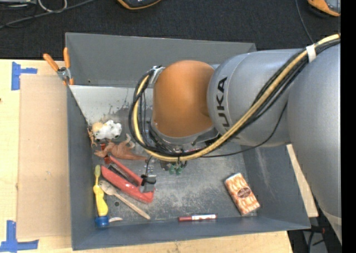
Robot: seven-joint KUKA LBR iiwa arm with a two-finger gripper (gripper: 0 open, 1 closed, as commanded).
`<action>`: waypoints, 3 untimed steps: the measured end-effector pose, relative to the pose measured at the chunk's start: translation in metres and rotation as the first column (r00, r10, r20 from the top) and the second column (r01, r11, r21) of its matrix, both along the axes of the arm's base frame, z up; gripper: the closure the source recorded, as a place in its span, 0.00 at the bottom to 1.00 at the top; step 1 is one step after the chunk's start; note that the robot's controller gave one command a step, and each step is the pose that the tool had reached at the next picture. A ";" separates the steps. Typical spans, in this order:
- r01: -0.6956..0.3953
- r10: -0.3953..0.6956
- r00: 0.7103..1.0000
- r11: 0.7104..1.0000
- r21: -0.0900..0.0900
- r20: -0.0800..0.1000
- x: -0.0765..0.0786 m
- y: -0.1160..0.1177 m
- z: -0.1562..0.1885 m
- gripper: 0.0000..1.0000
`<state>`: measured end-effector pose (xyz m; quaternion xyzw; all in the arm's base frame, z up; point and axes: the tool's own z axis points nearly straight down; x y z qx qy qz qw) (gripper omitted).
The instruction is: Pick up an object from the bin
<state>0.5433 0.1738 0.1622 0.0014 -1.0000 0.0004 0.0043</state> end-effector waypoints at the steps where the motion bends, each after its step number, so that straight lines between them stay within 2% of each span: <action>1: 0.004 -0.004 1.000 1.000 0.001 0.007 0.002 -0.001 0.004 0.00; 2: -0.068 0.068 0.998 0.998 0.002 0.008 -0.015 -0.003 -0.044 0.00; 3: 0.035 -0.035 0.999 0.999 0.002 0.011 -0.034 -0.002 -0.066 0.00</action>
Offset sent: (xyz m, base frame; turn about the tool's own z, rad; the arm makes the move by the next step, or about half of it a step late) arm -0.0224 -0.0040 -0.0627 -0.0939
